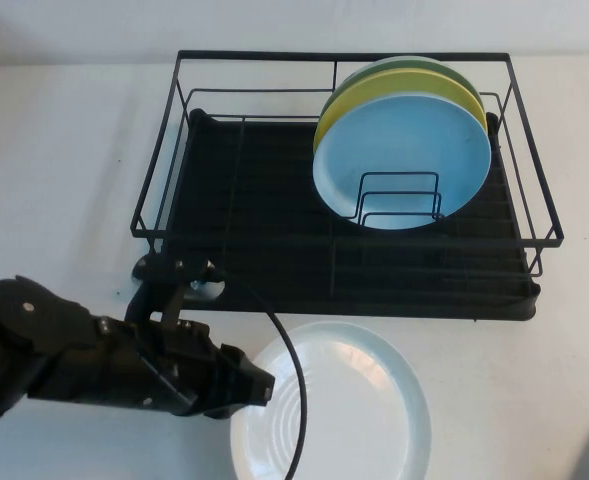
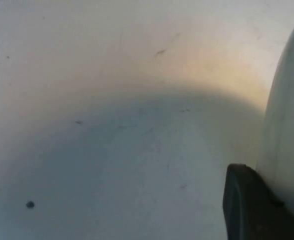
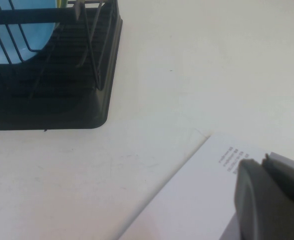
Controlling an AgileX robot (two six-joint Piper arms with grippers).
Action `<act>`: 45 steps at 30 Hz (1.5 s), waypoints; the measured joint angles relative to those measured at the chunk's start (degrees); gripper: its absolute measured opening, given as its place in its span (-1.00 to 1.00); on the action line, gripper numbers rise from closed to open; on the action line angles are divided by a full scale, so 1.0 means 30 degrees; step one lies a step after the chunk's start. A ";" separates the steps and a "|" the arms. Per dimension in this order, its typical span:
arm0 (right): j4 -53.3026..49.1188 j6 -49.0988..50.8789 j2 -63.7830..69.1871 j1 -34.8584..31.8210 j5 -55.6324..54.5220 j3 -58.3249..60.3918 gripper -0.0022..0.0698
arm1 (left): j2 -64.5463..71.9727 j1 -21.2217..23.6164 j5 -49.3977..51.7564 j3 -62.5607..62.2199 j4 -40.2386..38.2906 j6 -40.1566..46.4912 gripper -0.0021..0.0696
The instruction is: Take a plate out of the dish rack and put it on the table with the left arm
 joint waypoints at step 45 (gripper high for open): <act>0.0000 0.0000 0.0000 0.0000 0.0000 0.0000 -0.99 | -1.3711 0.0018 0.4097 0.0045 0.6096 0.0062 -0.94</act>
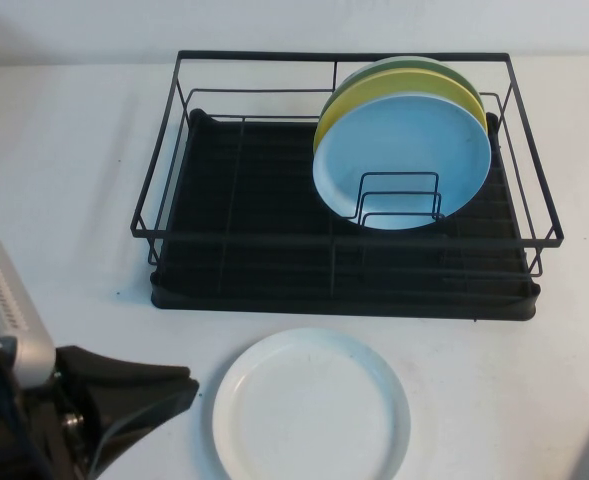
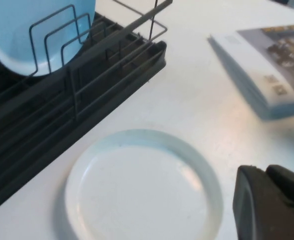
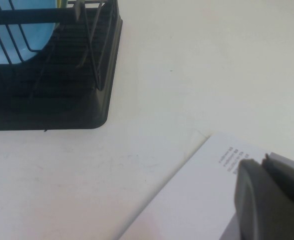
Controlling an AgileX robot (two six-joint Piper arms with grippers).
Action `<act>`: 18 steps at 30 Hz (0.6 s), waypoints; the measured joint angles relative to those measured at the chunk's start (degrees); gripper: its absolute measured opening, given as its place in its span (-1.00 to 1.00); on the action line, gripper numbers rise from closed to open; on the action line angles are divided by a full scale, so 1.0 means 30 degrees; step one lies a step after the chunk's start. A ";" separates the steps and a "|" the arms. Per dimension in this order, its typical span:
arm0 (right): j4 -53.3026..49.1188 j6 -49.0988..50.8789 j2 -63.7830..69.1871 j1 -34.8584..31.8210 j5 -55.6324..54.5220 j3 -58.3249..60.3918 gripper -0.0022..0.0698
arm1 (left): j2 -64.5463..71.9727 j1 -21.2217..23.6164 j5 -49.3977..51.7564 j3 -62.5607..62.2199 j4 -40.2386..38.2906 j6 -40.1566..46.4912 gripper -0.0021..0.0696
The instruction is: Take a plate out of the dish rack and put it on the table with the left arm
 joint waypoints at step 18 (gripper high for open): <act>0.0233 0.0000 0.0000 0.0000 0.0000 0.0000 -0.99 | -0.1698 0.0000 0.0883 0.0116 1.1493 -1.2255 -0.94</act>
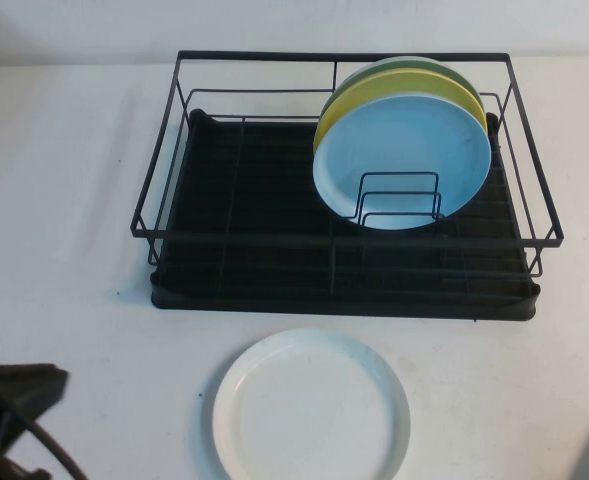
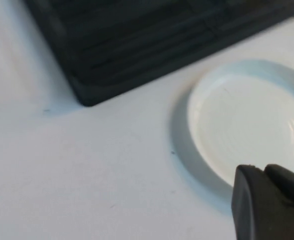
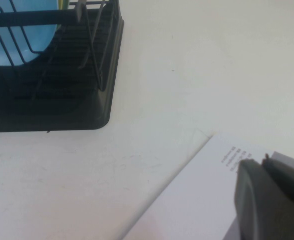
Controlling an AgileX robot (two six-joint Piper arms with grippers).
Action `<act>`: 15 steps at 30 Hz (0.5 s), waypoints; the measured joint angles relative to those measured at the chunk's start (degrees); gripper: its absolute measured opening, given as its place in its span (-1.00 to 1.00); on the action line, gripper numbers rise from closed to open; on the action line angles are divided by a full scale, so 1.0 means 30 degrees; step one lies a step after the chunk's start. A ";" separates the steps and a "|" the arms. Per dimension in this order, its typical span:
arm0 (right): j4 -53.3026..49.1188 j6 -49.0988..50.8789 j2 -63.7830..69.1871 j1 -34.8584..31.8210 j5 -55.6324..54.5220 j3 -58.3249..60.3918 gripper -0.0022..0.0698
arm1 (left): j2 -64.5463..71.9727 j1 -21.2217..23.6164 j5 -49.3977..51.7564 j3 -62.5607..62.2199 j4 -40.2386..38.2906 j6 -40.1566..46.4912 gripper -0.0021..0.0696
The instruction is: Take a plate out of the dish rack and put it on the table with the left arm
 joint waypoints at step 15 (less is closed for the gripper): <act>0.0107 0.0000 0.0000 0.0000 0.0000 0.0000 -0.99 | -0.3874 0.0090 -0.1618 0.1649 0.4021 -0.4172 -0.94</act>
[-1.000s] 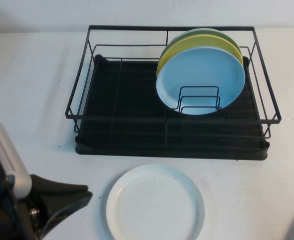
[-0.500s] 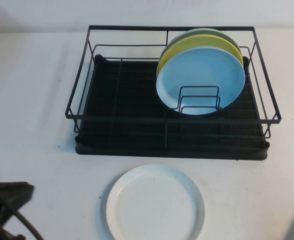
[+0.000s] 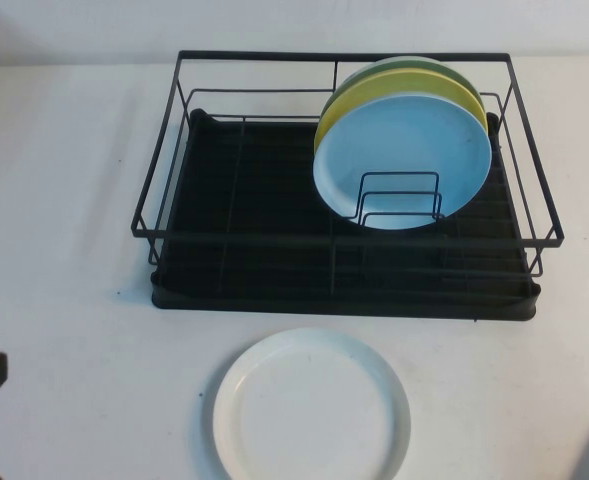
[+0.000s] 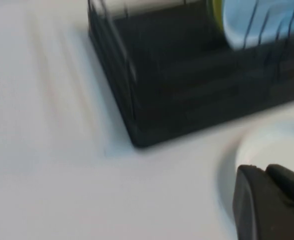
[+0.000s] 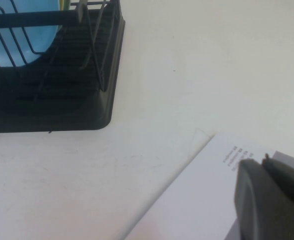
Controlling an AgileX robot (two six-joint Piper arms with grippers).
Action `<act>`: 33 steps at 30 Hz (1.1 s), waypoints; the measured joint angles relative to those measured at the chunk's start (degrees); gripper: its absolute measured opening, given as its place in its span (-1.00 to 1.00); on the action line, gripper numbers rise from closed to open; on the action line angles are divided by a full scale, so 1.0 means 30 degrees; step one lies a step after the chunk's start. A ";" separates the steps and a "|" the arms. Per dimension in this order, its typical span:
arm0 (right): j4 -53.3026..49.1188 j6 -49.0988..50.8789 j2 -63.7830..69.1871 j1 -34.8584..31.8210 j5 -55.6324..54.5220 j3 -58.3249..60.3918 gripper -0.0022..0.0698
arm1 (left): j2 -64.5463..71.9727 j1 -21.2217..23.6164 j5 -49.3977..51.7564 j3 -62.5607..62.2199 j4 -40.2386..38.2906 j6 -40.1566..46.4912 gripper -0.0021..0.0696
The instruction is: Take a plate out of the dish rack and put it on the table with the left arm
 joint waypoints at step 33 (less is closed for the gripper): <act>0.0017 0.0000 0.0000 0.0000 0.0000 0.0000 -0.99 | -0.8119 0.8114 -0.6924 1.1527 -0.2649 0.0780 -0.95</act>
